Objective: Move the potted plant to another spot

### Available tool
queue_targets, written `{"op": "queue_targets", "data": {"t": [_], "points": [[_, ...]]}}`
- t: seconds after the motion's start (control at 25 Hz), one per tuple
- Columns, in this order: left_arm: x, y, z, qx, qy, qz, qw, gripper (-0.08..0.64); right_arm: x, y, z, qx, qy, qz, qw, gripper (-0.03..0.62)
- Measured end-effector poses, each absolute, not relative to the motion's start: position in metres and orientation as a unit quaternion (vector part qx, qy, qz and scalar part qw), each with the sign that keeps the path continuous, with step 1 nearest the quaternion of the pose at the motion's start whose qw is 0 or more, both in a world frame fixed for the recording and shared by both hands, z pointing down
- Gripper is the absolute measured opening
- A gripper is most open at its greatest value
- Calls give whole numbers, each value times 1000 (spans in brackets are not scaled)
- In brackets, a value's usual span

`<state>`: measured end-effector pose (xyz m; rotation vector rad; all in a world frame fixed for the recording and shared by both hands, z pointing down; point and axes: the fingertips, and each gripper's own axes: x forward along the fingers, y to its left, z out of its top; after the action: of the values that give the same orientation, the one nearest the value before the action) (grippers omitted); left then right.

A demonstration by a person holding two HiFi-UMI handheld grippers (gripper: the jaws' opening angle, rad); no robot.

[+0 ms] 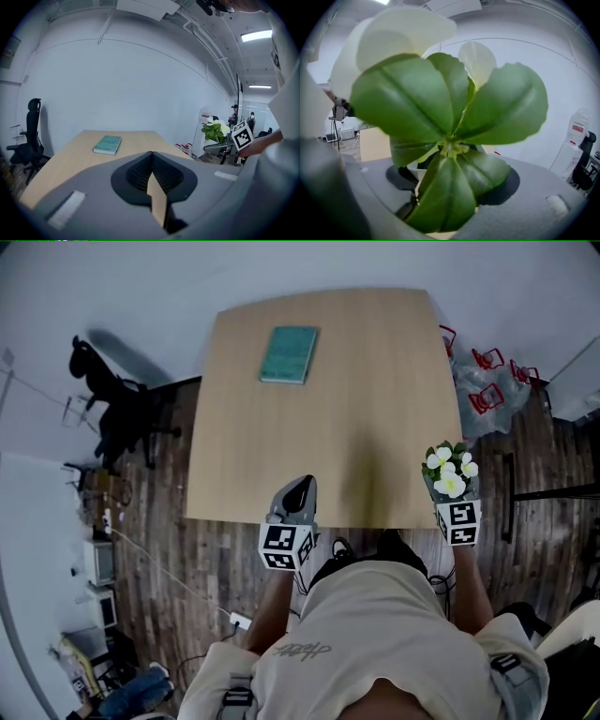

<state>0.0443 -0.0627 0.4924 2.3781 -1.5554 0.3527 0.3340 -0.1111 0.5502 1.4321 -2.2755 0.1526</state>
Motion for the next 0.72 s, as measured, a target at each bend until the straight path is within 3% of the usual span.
{"op": "queue_targets", "data": {"t": [0.24,0.72], "points": [[15,-52,485,831,-525,68,170,18,286,-87,539,514,-830,56,209,339],[-46,-21,493,837,-520,68,156,18,214,-35,532,500,-839,56,207,339]]}}
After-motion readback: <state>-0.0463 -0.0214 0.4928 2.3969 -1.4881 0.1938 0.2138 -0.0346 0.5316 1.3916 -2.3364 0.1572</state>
